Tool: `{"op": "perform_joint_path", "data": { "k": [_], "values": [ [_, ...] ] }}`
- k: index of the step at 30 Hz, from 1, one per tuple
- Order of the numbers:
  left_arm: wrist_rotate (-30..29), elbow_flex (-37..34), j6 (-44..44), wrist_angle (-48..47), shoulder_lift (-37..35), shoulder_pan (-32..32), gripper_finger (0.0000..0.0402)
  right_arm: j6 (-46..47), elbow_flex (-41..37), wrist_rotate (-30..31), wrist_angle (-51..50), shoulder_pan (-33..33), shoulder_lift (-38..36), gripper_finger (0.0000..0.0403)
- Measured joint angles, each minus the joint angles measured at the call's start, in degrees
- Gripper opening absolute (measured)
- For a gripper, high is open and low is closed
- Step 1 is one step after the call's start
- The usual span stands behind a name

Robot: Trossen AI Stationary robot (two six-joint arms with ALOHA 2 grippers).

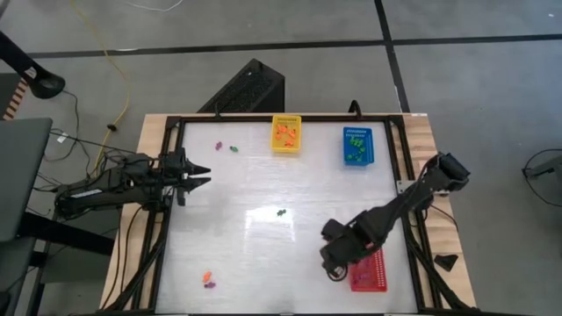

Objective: Sort Halloween decoration
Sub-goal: Put the green skeleton toy into the blue bin

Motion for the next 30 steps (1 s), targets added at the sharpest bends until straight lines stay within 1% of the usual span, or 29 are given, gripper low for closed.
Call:
{"op": "perform_joint_path", "data": {
  "k": [2,4,5,8,10,13,16,19,21,22,25,28,30],
  "values": [
    [-1.40,0.00,-0.03,-0.58,0.00,0.00,0.0138,-6.56,0.41,8.26,1.76,-1.22,0.00,0.0214],
    [-2.63,0.00,-0.04,-0.76,-0.01,0.00,0.0138,-15.80,0.41,16.93,4.14,-2.70,0.11,0.0214],
    [-3.04,0.00,-0.04,-0.86,0.01,0.02,0.0138,-20.44,0.39,19.86,5.56,-3.87,0.28,0.0213],
    [-3.19,0.00,-0.21,-0.86,-0.01,0.01,0.0138,-31.27,0.38,23.66,12.81,-9.15,1.41,0.0207],
    [-3.24,0.00,-0.31,-0.87,-0.01,0.00,0.0138,-37.18,0.38,24.82,21.00,-14.06,3.05,0.0201],
    [-3.36,0.00,-0.35,-0.89,-0.01,0.00,0.0138,-45.36,0.38,24.59,36.95,-21.52,6.36,0.0190],
    [-3.34,0.00,-0.31,-0.87,0.01,0.00,0.0138,-52.43,0.41,20.63,54.54,-28.17,11.23,0.0181],
    [-3.33,0.00,-0.37,-0.93,-0.01,0.01,0.0138,-55.10,1.57,16.74,70.39,-34.19,17.90,0.0174],
    [-3.10,0.00,-0.40,-0.91,-0.01,0.02,0.0138,-55.16,4.49,14.35,76.18,-37.54,23.36,0.0170],
    [-3.06,0.00,-0.44,-0.96,0.00,0.00,0.0138,-55.18,6.72,13.20,77.47,-39.02,26.25,0.0169],
    [-3.01,0.00,-0.11,-0.91,-0.01,0.00,0.0138,-55.25,16.24,11.25,76.48,-42.34,35.28,0.0168],
    [-3.01,0.00,0.22,-0.61,0.00,0.00,0.0138,-55.36,27.33,10.85,71.58,-44.11,42.99,0.0172],
    [-3.04,0.00,0.28,-0.52,0.01,0.00,0.0138,-55.49,34.65,10.53,65.66,-45.05,47.13,0.0175]
  ]
}}
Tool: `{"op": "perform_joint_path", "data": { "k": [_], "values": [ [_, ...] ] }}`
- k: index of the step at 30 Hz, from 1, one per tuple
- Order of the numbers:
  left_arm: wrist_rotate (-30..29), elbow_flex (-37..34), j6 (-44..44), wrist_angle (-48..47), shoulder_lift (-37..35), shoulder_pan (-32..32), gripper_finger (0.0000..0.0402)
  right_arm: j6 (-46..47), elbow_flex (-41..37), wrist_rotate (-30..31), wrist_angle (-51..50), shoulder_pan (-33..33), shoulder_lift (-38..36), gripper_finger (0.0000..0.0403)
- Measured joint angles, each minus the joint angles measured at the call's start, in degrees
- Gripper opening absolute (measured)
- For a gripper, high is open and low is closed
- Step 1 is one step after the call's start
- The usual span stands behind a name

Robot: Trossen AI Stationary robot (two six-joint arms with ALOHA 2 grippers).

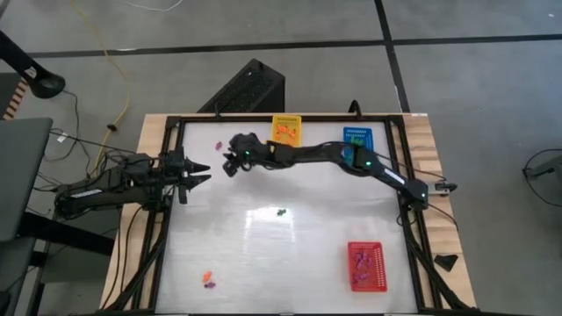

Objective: Sort Halloween decoration
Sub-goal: Put the green skeleton toy into the blue bin

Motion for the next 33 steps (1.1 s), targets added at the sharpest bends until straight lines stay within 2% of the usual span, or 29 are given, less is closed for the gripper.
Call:
{"op": "perform_joint_path", "data": {
  "k": [4,7,13,19,33],
  "values": [
    [0.17,0.00,0.15,0.80,0.00,0.00,0.0138,-0.25,12.62,0.11,-10.38,-2.08,7.35,0.0183],
    [0.57,0.00,1.09,1.09,-0.02,0.01,0.0138,-0.29,18.53,0.28,-13.88,-3.30,11.52,0.0191],
    [0.57,0.00,1.18,1.07,0.00,0.02,0.0138,-3.15,17.20,1.97,-10.08,-3.42,11.53,0.0195],
    [0.57,0.00,1.34,1.11,0.00,0.02,0.0138,-4.14,17.16,2.01,-14.67,-2.71,11.42,0.0193],
    [0.02,0.00,1.40,1.11,0.00,0.01,0.0138,-1.95,17.27,1.75,-19.62,-2.99,11.92,0.0150]
  ]
}}
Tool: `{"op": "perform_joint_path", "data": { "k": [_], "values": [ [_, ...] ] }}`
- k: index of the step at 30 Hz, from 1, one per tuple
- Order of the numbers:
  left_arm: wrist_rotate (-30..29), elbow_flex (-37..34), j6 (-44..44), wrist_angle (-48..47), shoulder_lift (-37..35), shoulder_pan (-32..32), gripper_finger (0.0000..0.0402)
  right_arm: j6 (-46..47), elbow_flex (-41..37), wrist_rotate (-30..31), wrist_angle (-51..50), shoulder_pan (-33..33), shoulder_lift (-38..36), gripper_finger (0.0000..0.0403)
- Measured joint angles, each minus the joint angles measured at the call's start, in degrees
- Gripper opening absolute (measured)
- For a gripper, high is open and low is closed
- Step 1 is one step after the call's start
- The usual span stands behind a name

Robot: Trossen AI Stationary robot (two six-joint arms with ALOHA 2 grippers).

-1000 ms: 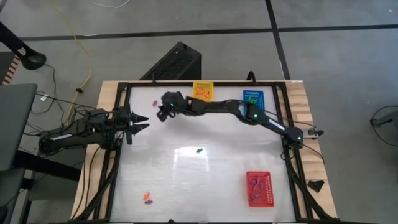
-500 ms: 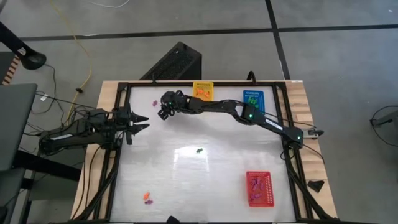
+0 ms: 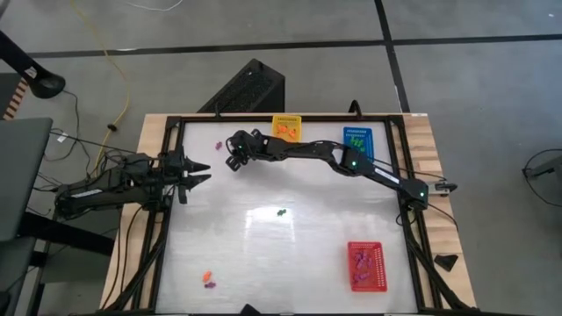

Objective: Sort Halloween decoration
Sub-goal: Put the green skeleton toy into the blue bin

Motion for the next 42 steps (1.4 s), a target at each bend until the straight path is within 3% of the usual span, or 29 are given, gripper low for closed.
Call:
{"op": "perform_joint_path", "data": {
  "k": [10,18,26,32,42],
  "values": [
    [-0.35,0.00,0.27,0.00,0.00,-0.01,0.0138,0.70,0.07,1.43,2.18,0.30,1.16,0.0113],
    [-0.19,0.00,0.29,0.00,0.00,0.00,0.0138,0.77,-0.02,2.42,2.95,0.28,1.05,0.0055],
    [0.29,0.00,0.29,0.05,0.00,0.00,0.0138,0.90,0.78,-2.01,1.04,0.76,-0.10,0.0052],
    [3.96,0.00,0.09,0.88,0.00,0.02,0.0138,-0.98,0.78,-9.44,-7.55,1.69,-6.35,0.0052],
    [5.90,0.00,0.62,1.07,0.00,0.00,0.0138,-7.70,0.87,-19.29,-36.68,2.54,-19.84,0.0052]
  ]
}}
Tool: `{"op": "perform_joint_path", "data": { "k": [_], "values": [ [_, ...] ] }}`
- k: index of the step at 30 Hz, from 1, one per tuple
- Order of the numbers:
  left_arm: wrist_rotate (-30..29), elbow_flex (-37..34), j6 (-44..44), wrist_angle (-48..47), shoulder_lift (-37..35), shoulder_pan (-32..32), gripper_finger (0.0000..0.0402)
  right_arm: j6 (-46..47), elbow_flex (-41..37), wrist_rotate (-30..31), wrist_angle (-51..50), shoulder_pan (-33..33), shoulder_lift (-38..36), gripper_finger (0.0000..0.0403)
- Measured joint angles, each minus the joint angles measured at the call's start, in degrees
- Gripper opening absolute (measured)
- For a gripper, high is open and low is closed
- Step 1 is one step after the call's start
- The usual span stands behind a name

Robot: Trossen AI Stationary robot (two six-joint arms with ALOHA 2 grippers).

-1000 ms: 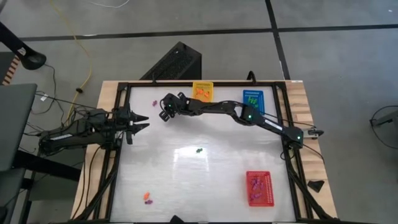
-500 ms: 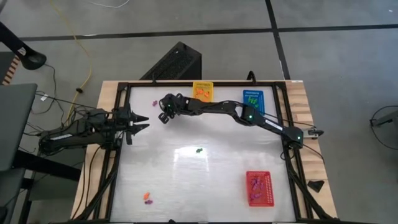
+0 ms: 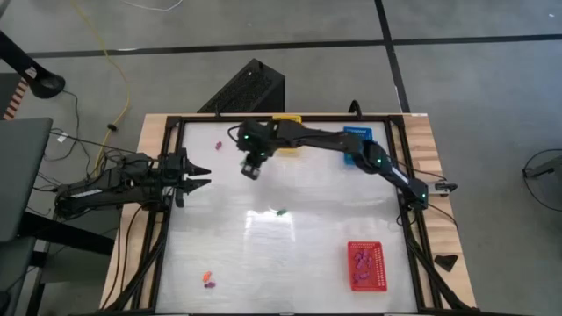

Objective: Sort Halloween decoration
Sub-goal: Put the green skeleton toy into the blue bin

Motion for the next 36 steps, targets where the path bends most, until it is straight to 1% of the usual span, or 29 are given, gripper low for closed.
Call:
{"op": "perform_joint_path", "data": {
  "k": [3,6,12,15,17,18,20,22,23,27,30,33,36],
  "values": [
    [-0.04,0.00,0.05,0.06,0.00,0.01,0.0138,-2.28,0.00,0.41,-11.49,-0.54,-2.71,0.0053],
    [-0.04,0.00,0.05,0.11,0.00,0.01,0.0138,-2.61,0.00,2.50,-21.21,-1.19,-3.83,0.0053],
    [0.20,0.00,-0.42,-1.28,0.00,-0.01,0.0138,-2.22,-0.04,7.23,-34.28,-4.05,-4.98,0.0052],
    [0.17,0.00,-1.43,-2.27,0.00,0.01,0.0138,-0.42,-0.42,9.85,-35.99,-5.80,-6.24,0.0047],
    [0.39,0.00,-2.70,-2.29,-0.01,-0.01,0.0138,-0.05,-4.05,10.12,-35.53,-6.95,-9.52,0.0043],
    [0.87,0.00,-3.55,-2.33,-0.02,-0.02,0.0138,0.35,-6.54,10.73,-35.41,-7.55,-11.65,0.0041],
    [2.83,0.00,-3.93,-2.42,-0.02,-0.10,0.0138,3.21,-13.50,14.12,-35.20,-9.07,-17.14,0.0040],
    [5.06,0.00,-3.95,-2.36,-0.02,-0.16,0.0138,6.99,-23.51,18.39,-34.38,-10.91,-22.99,0.0040],
    [5.74,0.00,-3.98,-2.37,-0.02,-0.18,0.0138,8.70,-29.12,19.51,-32.61,-11.96,-26.29,0.0040],
    [5.77,0.00,-4.10,-2.26,-0.02,-0.18,0.0138,14.62,-50.43,19.58,-21.56,-16.39,-39.92,0.0040],
    [5.09,0.00,-4.09,-1.38,-0.02,-0.18,0.0138,17.53,-63.32,19.47,-14.80,-19.91,-47.72,0.0040],
    [3.72,0.00,-3.85,-0.37,-0.02,-0.18,0.0138,19.46,-72.35,19.45,-7.25,-23.13,-53.28,0.0040],
    [1.15,0.00,-2.51,0.26,0.00,-0.18,0.0138,19.99,-77.44,19.45,-2.23,-24.94,-56.57,0.0044]
  ]
}}
